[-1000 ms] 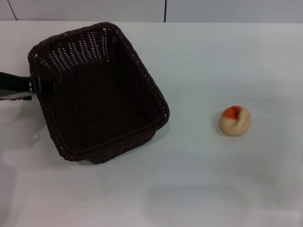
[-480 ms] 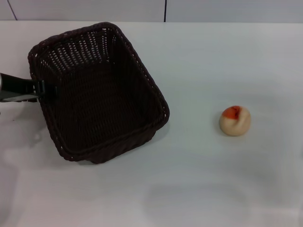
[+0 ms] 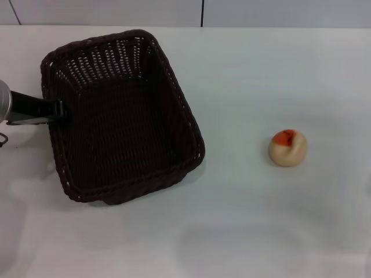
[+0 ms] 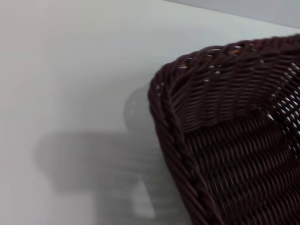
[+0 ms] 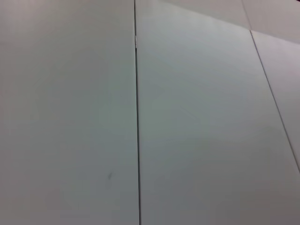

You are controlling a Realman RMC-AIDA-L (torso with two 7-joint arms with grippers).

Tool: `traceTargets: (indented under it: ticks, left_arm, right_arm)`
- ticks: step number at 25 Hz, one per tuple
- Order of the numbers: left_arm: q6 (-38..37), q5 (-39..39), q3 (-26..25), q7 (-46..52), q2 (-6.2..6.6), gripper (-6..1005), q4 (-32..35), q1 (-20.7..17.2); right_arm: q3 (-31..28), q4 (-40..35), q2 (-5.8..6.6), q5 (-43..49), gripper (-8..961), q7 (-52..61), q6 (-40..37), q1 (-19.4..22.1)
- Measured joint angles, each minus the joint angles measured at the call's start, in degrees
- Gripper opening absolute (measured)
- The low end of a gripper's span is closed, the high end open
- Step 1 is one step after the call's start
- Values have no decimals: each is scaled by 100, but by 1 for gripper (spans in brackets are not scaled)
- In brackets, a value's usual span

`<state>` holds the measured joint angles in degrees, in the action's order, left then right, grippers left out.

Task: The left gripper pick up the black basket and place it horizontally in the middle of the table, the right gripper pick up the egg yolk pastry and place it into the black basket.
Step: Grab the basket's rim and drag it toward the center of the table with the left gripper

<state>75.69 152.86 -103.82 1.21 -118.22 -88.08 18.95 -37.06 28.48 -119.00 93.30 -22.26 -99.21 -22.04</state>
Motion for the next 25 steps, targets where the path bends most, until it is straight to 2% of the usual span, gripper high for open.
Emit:
traceTargets:
  ticks: [4,12,15,16,20,21,25]
  left_arm:
    - [-5,-22,9,-77,1,260,-38,3]
    - [22,-151,-204,-513,15,239,-389,13]
    - [113,-537,-672,-972,25,231,-549,59]
    - [294,-805,-1010,-1339,29,228,-570,200]
    - [572,-1073,-1399,-1859,31,216,-542,463]
    - [757,-1236,-1610,-2245,36,214,-523,688]
    - [882,-1530,-1811,-2718,59,202,-483,912]
  right_arm:
    - [-6,0,0,5,521,-8,22,14]
    - [-27,24,-8,9,521,-12,-19,93]
    - [-47,45,-9,-4,521,-21,-24,127]
    - [-57,53,-9,-22,521,-34,-12,142]
    - [-80,67,-14,-46,520,-186,13,150]
    - [-110,96,-22,-57,520,-338,17,154]
    - [-141,138,-27,-115,520,-449,20,173]
